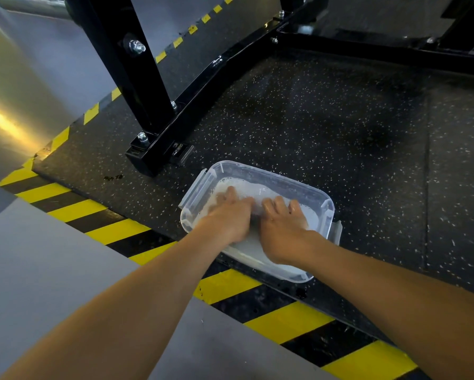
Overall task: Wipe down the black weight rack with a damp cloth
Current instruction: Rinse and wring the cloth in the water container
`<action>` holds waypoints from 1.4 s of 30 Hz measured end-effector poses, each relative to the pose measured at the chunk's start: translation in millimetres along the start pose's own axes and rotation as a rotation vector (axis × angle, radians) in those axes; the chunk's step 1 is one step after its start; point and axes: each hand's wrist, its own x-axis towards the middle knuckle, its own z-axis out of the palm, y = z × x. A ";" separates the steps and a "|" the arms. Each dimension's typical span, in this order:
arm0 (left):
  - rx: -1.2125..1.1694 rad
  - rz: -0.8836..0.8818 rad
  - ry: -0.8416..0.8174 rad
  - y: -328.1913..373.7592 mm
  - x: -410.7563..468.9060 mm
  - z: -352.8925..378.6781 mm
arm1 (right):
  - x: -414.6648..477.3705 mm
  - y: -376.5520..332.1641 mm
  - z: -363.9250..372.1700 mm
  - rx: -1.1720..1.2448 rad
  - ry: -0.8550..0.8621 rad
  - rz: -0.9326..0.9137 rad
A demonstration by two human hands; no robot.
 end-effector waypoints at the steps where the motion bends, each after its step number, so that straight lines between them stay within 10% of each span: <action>1: 0.085 0.012 0.049 3.3 0.1 1.3 | 0.7 0.5 0.1 0.013 -0.036 0.004; 4: 0.070 -0.008 0.064 6.0 5.6 3.0 | 3.3 0.5 1.1 0.185 -0.147 0.041; 12: -0.938 -0.286 -0.132 10.5 19.4 7.8 | 13.3 -10.4 -11.3 1.416 -0.047 0.529; 20: -1.126 -0.154 -0.378 4.3 -2.4 -20.3 | 7.7 5.3 -2.9 0.995 0.042 0.382; 28: 0.073 0.071 -0.016 3.3 1.7 4.6 | -2.5 6.9 2.9 0.008 -0.073 0.047; 32: 0.234 0.105 -0.010 11.1 6.9 14.3 | -0.8 2.4 2.2 0.390 -0.202 0.119; 37: -0.355 -0.076 -0.146 13.0 12.0 10.4 | 12.7 -3.0 -4.2 1.329 -0.081 0.518; 42: -0.819 -0.183 -0.168 17.0 3.3 -0.6 | 13.8 -11.1 -16.0 1.481 0.084 0.520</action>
